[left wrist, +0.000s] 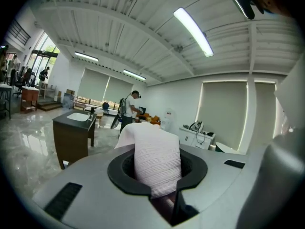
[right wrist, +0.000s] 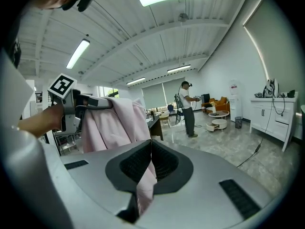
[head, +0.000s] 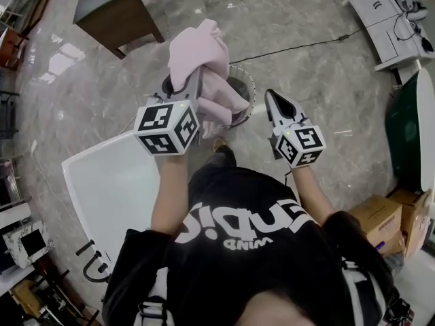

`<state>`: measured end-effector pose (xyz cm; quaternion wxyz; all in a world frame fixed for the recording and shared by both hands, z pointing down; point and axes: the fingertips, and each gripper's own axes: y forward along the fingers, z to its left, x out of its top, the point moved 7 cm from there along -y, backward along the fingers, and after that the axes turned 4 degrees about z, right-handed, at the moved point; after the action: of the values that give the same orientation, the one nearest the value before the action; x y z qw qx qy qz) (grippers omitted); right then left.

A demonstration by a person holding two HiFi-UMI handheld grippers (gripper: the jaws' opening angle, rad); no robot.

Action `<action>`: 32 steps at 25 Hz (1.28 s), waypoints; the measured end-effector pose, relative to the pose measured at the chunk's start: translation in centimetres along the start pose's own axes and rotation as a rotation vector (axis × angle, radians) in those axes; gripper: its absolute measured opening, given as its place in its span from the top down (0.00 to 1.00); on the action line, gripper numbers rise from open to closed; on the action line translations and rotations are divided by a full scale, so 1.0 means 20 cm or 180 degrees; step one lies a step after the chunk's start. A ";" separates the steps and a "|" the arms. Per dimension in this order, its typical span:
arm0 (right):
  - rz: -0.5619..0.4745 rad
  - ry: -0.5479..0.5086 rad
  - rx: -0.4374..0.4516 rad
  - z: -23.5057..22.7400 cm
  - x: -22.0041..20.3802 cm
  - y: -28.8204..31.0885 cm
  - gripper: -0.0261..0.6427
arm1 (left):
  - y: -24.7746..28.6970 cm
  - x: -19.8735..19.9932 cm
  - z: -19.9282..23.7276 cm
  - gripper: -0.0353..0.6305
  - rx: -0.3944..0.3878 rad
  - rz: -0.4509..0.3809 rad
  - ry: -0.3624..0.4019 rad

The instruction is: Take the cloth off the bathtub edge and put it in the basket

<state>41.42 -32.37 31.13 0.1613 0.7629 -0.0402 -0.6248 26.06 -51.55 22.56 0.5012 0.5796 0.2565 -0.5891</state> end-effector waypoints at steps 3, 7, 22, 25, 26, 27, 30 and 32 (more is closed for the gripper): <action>-0.0036 0.0007 -0.0083 -0.02 0.06 0.12 0.94 | 0.14 0.05 0.08 0.80 -0.0125 0.0052 0.0032; -0.0073 0.0053 -0.0189 -0.06 0.10 0.21 0.94 | 0.27 0.08 0.14 0.80 -0.0234 0.0122 0.0070; 0.0055 -0.0012 -0.0079 -0.27 0.19 0.36 0.94 | 0.51 0.17 0.14 0.80 -0.0199 0.0147 0.0047; 0.0018 -0.0024 -0.0050 -0.31 0.23 0.41 0.94 | 0.56 0.21 0.14 0.80 -0.0181 0.0109 0.0068; 0.0005 -0.0027 -0.0041 -0.32 0.24 0.42 0.94 | 0.57 0.23 0.14 0.80 -0.0179 0.0101 0.0074; -0.0007 -0.0031 -0.0033 -0.33 0.25 0.43 0.94 | 0.59 0.24 0.13 0.80 -0.0180 0.0093 0.0080; -0.0034 -0.0037 -0.0019 -0.38 0.28 0.46 0.94 | 0.65 0.28 0.12 0.80 -0.0183 0.0072 0.0107; -0.0051 -0.0036 -0.0015 -0.42 0.30 0.48 0.94 | 0.68 0.30 0.11 0.80 -0.0190 0.0063 0.0123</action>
<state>52.11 -41.30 29.76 0.1578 0.7592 -0.0335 -0.6305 38.27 -60.25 21.08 0.5190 0.5783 0.2778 -0.5648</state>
